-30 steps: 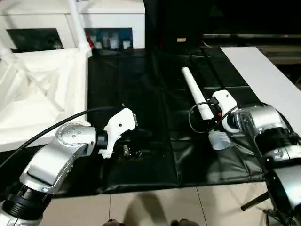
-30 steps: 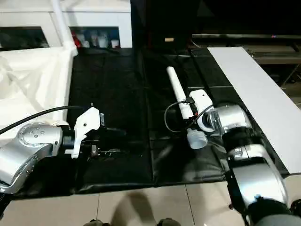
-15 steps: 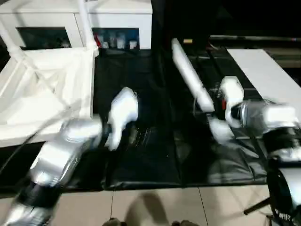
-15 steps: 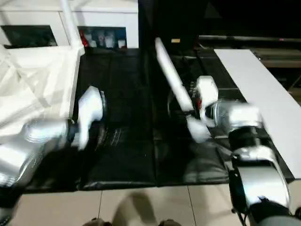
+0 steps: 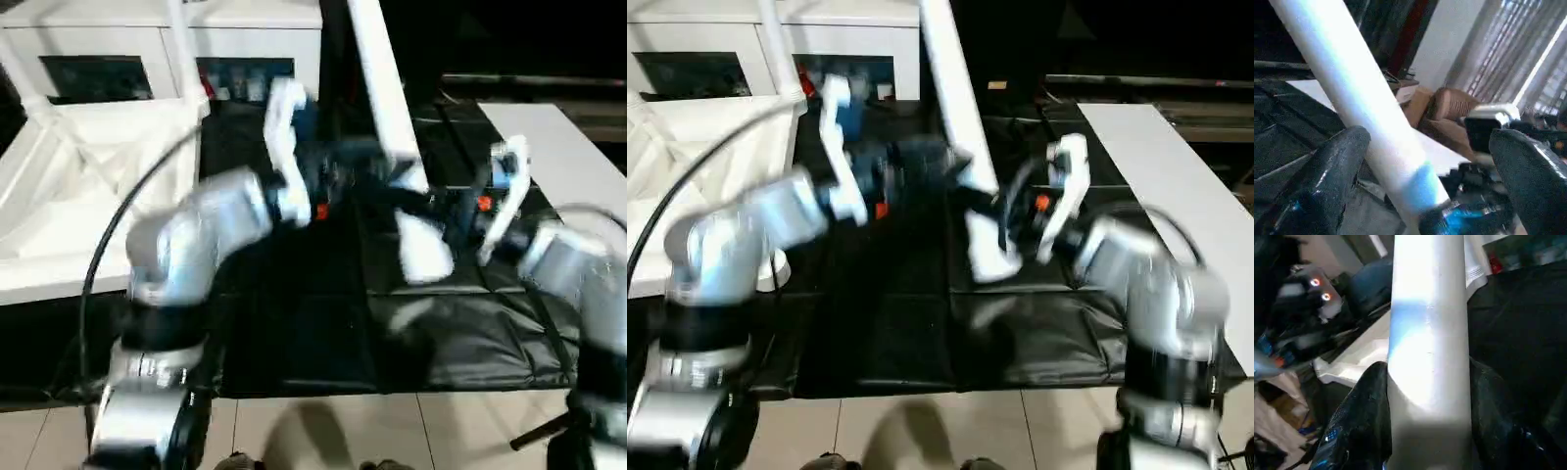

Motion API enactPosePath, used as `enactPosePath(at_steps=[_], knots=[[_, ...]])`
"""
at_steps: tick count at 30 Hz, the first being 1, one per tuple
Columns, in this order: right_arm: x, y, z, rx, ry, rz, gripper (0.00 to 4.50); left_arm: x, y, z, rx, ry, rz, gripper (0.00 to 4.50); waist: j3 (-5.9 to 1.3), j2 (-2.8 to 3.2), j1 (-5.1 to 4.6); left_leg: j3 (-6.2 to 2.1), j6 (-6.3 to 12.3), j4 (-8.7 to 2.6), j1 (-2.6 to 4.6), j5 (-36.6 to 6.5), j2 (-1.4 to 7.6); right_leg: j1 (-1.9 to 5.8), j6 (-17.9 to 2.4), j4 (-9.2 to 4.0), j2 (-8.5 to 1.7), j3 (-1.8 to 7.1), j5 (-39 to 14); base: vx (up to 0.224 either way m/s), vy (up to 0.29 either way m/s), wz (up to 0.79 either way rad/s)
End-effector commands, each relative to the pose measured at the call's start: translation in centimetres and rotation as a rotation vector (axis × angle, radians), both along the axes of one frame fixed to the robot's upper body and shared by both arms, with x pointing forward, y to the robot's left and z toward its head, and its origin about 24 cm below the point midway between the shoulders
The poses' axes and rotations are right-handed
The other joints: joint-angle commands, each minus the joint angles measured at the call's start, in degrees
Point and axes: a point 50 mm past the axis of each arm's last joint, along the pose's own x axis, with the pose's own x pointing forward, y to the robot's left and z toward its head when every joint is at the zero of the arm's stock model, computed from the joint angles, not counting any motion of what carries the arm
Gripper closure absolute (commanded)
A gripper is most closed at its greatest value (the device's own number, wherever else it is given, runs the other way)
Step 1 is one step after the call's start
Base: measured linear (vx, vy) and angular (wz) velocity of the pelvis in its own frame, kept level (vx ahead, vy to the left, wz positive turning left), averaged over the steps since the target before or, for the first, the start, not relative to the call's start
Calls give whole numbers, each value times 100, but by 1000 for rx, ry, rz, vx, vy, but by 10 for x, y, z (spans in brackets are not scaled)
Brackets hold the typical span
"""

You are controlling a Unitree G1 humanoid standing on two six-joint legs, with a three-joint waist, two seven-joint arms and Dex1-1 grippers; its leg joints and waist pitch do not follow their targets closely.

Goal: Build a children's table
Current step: Pick table leg

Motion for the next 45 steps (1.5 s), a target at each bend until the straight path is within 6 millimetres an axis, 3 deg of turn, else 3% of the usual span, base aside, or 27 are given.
enactPosePath(at_steps=[1, 7, 14, 15, 20, 21, 24, 33, 43, 45], knots=[[-10, 5, 11, 28, -50, 33, 265, 6, 1, 4, -23, 56, 14, 0, -438, 25, 47, -61, -135, -468, 103, -1277, 127, 251, -996, -514, -133, 90, -1726, 0, 0, 0], [-15, 10, 13, 10, -71, 34, 265, 11, 1, 6, -17, 79, 45, 0, -447, 27, 60, -69, -114, -478, 82, -1104, 138, 281, -1056, -501, -151, 86, -1455, 0, 0, 0], [-18, 25, 15, -199, -196, -33, 265, 23, 5, 3, -37, 136, 165, 0, -472, 24, 75, -66, -93, -476, 69, -734, 147, 313, -1098, -468, -159, 82, -882, 0, 0, 0], [-19, 31, 15, -278, -256, -57, 265, 26, 7, 3, -51, 154, 205, 36, -466, 17, 71, -66, -142, -473, 65, -721, 149, 317, -1061, -473, -149, 81, -838, 0, 0, 0], [-18, 45, 16, -371, -367, -180, 266, 35, 12, 2, -65, 165, 338, 42, -455, 34, 49, -67, -171, -489, 64, -867, 137, 308, -997, -497, -158, 86, -1020, 0, 0, 0], [-18, 50, 16, -421, -417, -206, 266, 37, 13, 2, -83, 170, 372, 75, -450, 42, 53, -78, -197, -499, 61, -929, 153, 309, -957, -500, -162, 90, -1051, 0, 0, 0], [-16, 55, 17, -462, -491, -303, 266, 39, 11, 0, -108, 190, 407, 91, -439, 46, 22, -69, -229, -505, 60, -1036, 133, 298, -931, -505, -143, 89, -1075, 0, 0, 0], [-14, 71, 16, -528, -616, -425, 266, 35, 1, 0, -100, 178, 418, 168, -432, 37, -2, -75, -218, -513, 57, -1150, 135, 290, -806, -504, -132, 97, -1094, 0, 0, 0], [-12, 79, 14, -510, -662, -399, 266, 32, 5, 5, -138, 160, 384, 237, -439, 28, -24, -65, -132, -498, 59, -1113, 133, 304, -893, -479, -124, 98, -885, 0, 0, 0], [-12, 79, 15, -387, -573, -385, 196, 33, 7, 6, -138, 155, 382, 247, -436, 41, -32, -61, -51, -498, 55, -1185, 127, 301, -954, -480, -134, 102, -916, 0, 0, 0]])
